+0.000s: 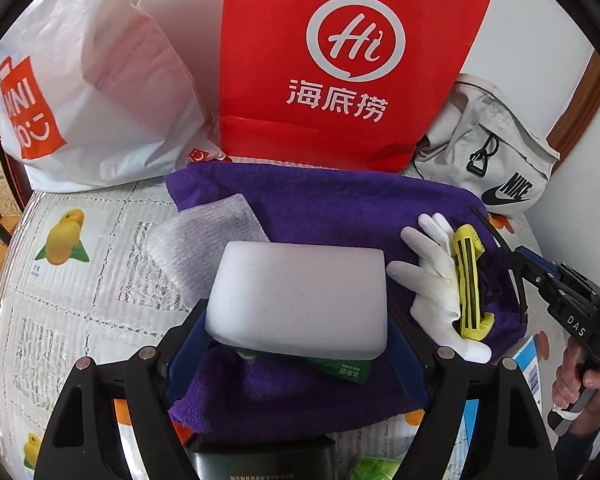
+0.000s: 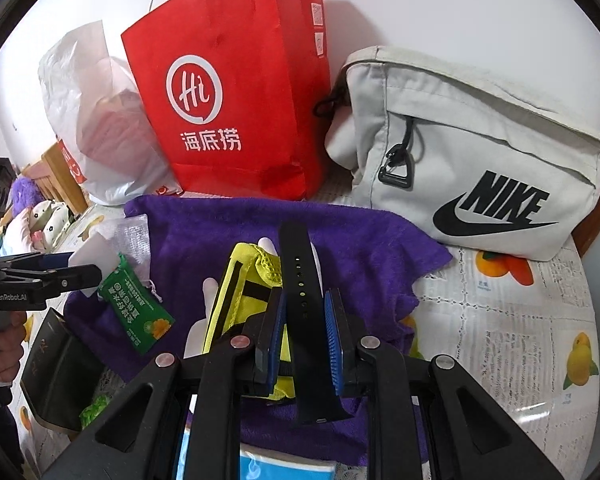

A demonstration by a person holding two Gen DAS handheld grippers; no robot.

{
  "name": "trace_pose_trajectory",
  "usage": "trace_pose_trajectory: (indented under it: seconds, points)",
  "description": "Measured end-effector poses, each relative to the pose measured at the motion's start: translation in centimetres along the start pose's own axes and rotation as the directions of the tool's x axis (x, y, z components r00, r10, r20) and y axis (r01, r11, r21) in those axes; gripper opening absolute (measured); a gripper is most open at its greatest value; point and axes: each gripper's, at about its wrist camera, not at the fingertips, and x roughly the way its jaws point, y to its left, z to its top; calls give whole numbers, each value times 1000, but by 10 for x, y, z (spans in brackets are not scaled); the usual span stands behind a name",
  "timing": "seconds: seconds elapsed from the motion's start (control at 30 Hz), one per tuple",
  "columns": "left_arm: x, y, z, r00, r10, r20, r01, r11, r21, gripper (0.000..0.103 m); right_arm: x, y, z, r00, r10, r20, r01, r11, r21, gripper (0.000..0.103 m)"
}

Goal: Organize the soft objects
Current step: 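Carry the foam block and watch strap with both tools over the purple towel, then open both tools to drop the foam block and watch strap onto the towel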

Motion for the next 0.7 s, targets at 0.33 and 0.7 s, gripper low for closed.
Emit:
trace_pose_trajectory:
  seconds: [0.33,0.7]
  points:
    - [11,1,3,1000,0,-24,0,1000,1,81,17,3,1,999,8,-44,-9,1000,-8,21]
    - [6,1,1,1000,-1,-22,0,1000,-14,84,10,6,6,999,36,-27,-35,999,3,39]
